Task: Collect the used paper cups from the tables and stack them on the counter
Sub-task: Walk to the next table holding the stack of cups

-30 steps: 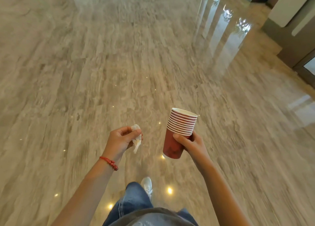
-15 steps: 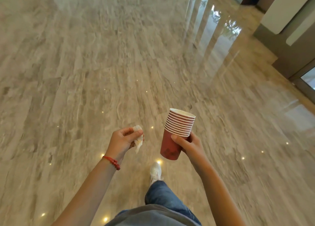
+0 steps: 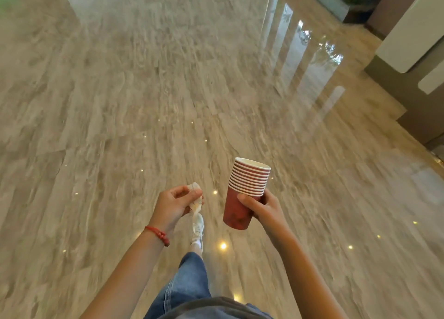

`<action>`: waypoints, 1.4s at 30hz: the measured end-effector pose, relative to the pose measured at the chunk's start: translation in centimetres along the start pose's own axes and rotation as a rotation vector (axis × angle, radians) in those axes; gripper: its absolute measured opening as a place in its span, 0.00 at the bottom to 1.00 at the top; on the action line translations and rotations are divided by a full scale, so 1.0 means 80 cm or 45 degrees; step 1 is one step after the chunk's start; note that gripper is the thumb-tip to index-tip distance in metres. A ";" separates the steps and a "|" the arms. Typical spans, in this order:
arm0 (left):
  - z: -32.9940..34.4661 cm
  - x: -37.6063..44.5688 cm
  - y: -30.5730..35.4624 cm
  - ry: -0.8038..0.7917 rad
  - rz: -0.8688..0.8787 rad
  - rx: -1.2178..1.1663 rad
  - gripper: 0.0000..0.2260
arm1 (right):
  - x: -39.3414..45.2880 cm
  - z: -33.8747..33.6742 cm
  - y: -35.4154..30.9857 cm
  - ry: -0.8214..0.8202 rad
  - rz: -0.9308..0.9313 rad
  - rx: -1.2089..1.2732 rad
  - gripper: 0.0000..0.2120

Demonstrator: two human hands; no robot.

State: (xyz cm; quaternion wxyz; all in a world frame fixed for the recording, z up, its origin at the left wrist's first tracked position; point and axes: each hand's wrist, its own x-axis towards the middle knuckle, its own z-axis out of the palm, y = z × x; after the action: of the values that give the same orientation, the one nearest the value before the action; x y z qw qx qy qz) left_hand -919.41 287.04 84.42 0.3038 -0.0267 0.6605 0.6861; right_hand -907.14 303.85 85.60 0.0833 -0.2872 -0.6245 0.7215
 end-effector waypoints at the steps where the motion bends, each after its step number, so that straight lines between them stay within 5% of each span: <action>1: 0.002 0.032 0.012 0.004 0.000 -0.006 0.01 | 0.032 0.002 -0.006 0.012 0.000 0.002 0.16; 15: 0.057 0.434 0.224 -0.064 -0.015 0.080 0.03 | 0.443 0.026 -0.157 0.071 0.009 0.009 0.14; 42: 0.377 1.130 0.528 -0.195 -0.015 0.108 0.04 | 1.191 -0.147 -0.397 0.166 0.033 0.077 0.14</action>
State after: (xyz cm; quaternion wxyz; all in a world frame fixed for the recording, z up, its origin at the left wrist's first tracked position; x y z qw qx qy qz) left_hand -1001.12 351.76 86.19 0.3583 0.0351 0.6635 0.6559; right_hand -986.86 366.08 85.52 0.1231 -0.3390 -0.5921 0.7207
